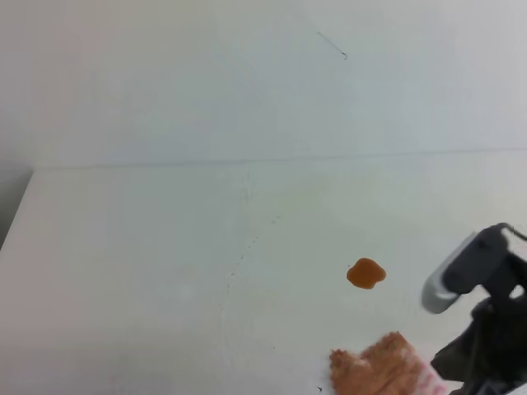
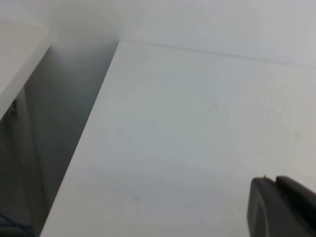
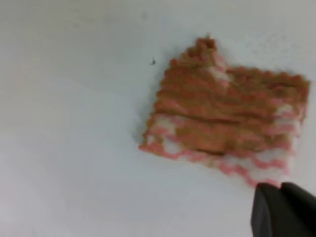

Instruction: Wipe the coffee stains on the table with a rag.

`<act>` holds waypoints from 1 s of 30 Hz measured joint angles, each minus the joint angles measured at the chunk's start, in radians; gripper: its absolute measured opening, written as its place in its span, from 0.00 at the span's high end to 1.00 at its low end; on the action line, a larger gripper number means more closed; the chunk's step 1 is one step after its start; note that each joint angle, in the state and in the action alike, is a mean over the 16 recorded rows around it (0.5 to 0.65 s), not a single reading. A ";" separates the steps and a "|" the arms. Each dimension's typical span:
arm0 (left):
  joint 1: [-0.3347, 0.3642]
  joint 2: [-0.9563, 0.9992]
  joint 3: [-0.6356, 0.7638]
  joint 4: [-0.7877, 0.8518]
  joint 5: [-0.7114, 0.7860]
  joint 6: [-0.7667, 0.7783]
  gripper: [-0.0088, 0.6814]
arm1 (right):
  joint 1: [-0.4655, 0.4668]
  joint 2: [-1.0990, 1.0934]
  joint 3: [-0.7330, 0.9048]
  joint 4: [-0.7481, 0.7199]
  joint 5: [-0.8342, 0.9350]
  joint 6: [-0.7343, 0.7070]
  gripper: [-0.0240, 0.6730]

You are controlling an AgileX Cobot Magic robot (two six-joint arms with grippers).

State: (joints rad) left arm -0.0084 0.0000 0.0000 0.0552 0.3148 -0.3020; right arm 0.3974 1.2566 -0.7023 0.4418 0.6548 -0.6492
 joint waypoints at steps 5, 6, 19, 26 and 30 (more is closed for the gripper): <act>0.000 0.000 0.000 0.000 0.000 0.000 0.99 | 0.108 0.166 -0.058 -0.046 -0.042 0.024 0.72; 0.000 0.000 0.000 0.000 0.000 0.000 0.99 | 0.123 0.198 -0.071 -0.053 -0.049 0.025 0.68; 0.000 0.000 0.000 0.000 0.001 0.000 0.99 | 0.207 0.513 -0.209 -0.165 -0.086 0.025 0.41; 0.000 0.000 0.000 0.000 0.000 0.000 0.99 | 0.210 0.578 -0.227 -0.187 -0.095 0.017 0.49; 0.000 0.000 0.000 0.000 -0.001 0.000 0.99 | 0.210 0.594 -0.231 -0.191 -0.098 0.011 0.59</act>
State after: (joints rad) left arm -0.0084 0.0000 0.0000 0.0552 0.3138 -0.3019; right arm 0.6069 1.8505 -0.9337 0.2504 0.5565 -0.6386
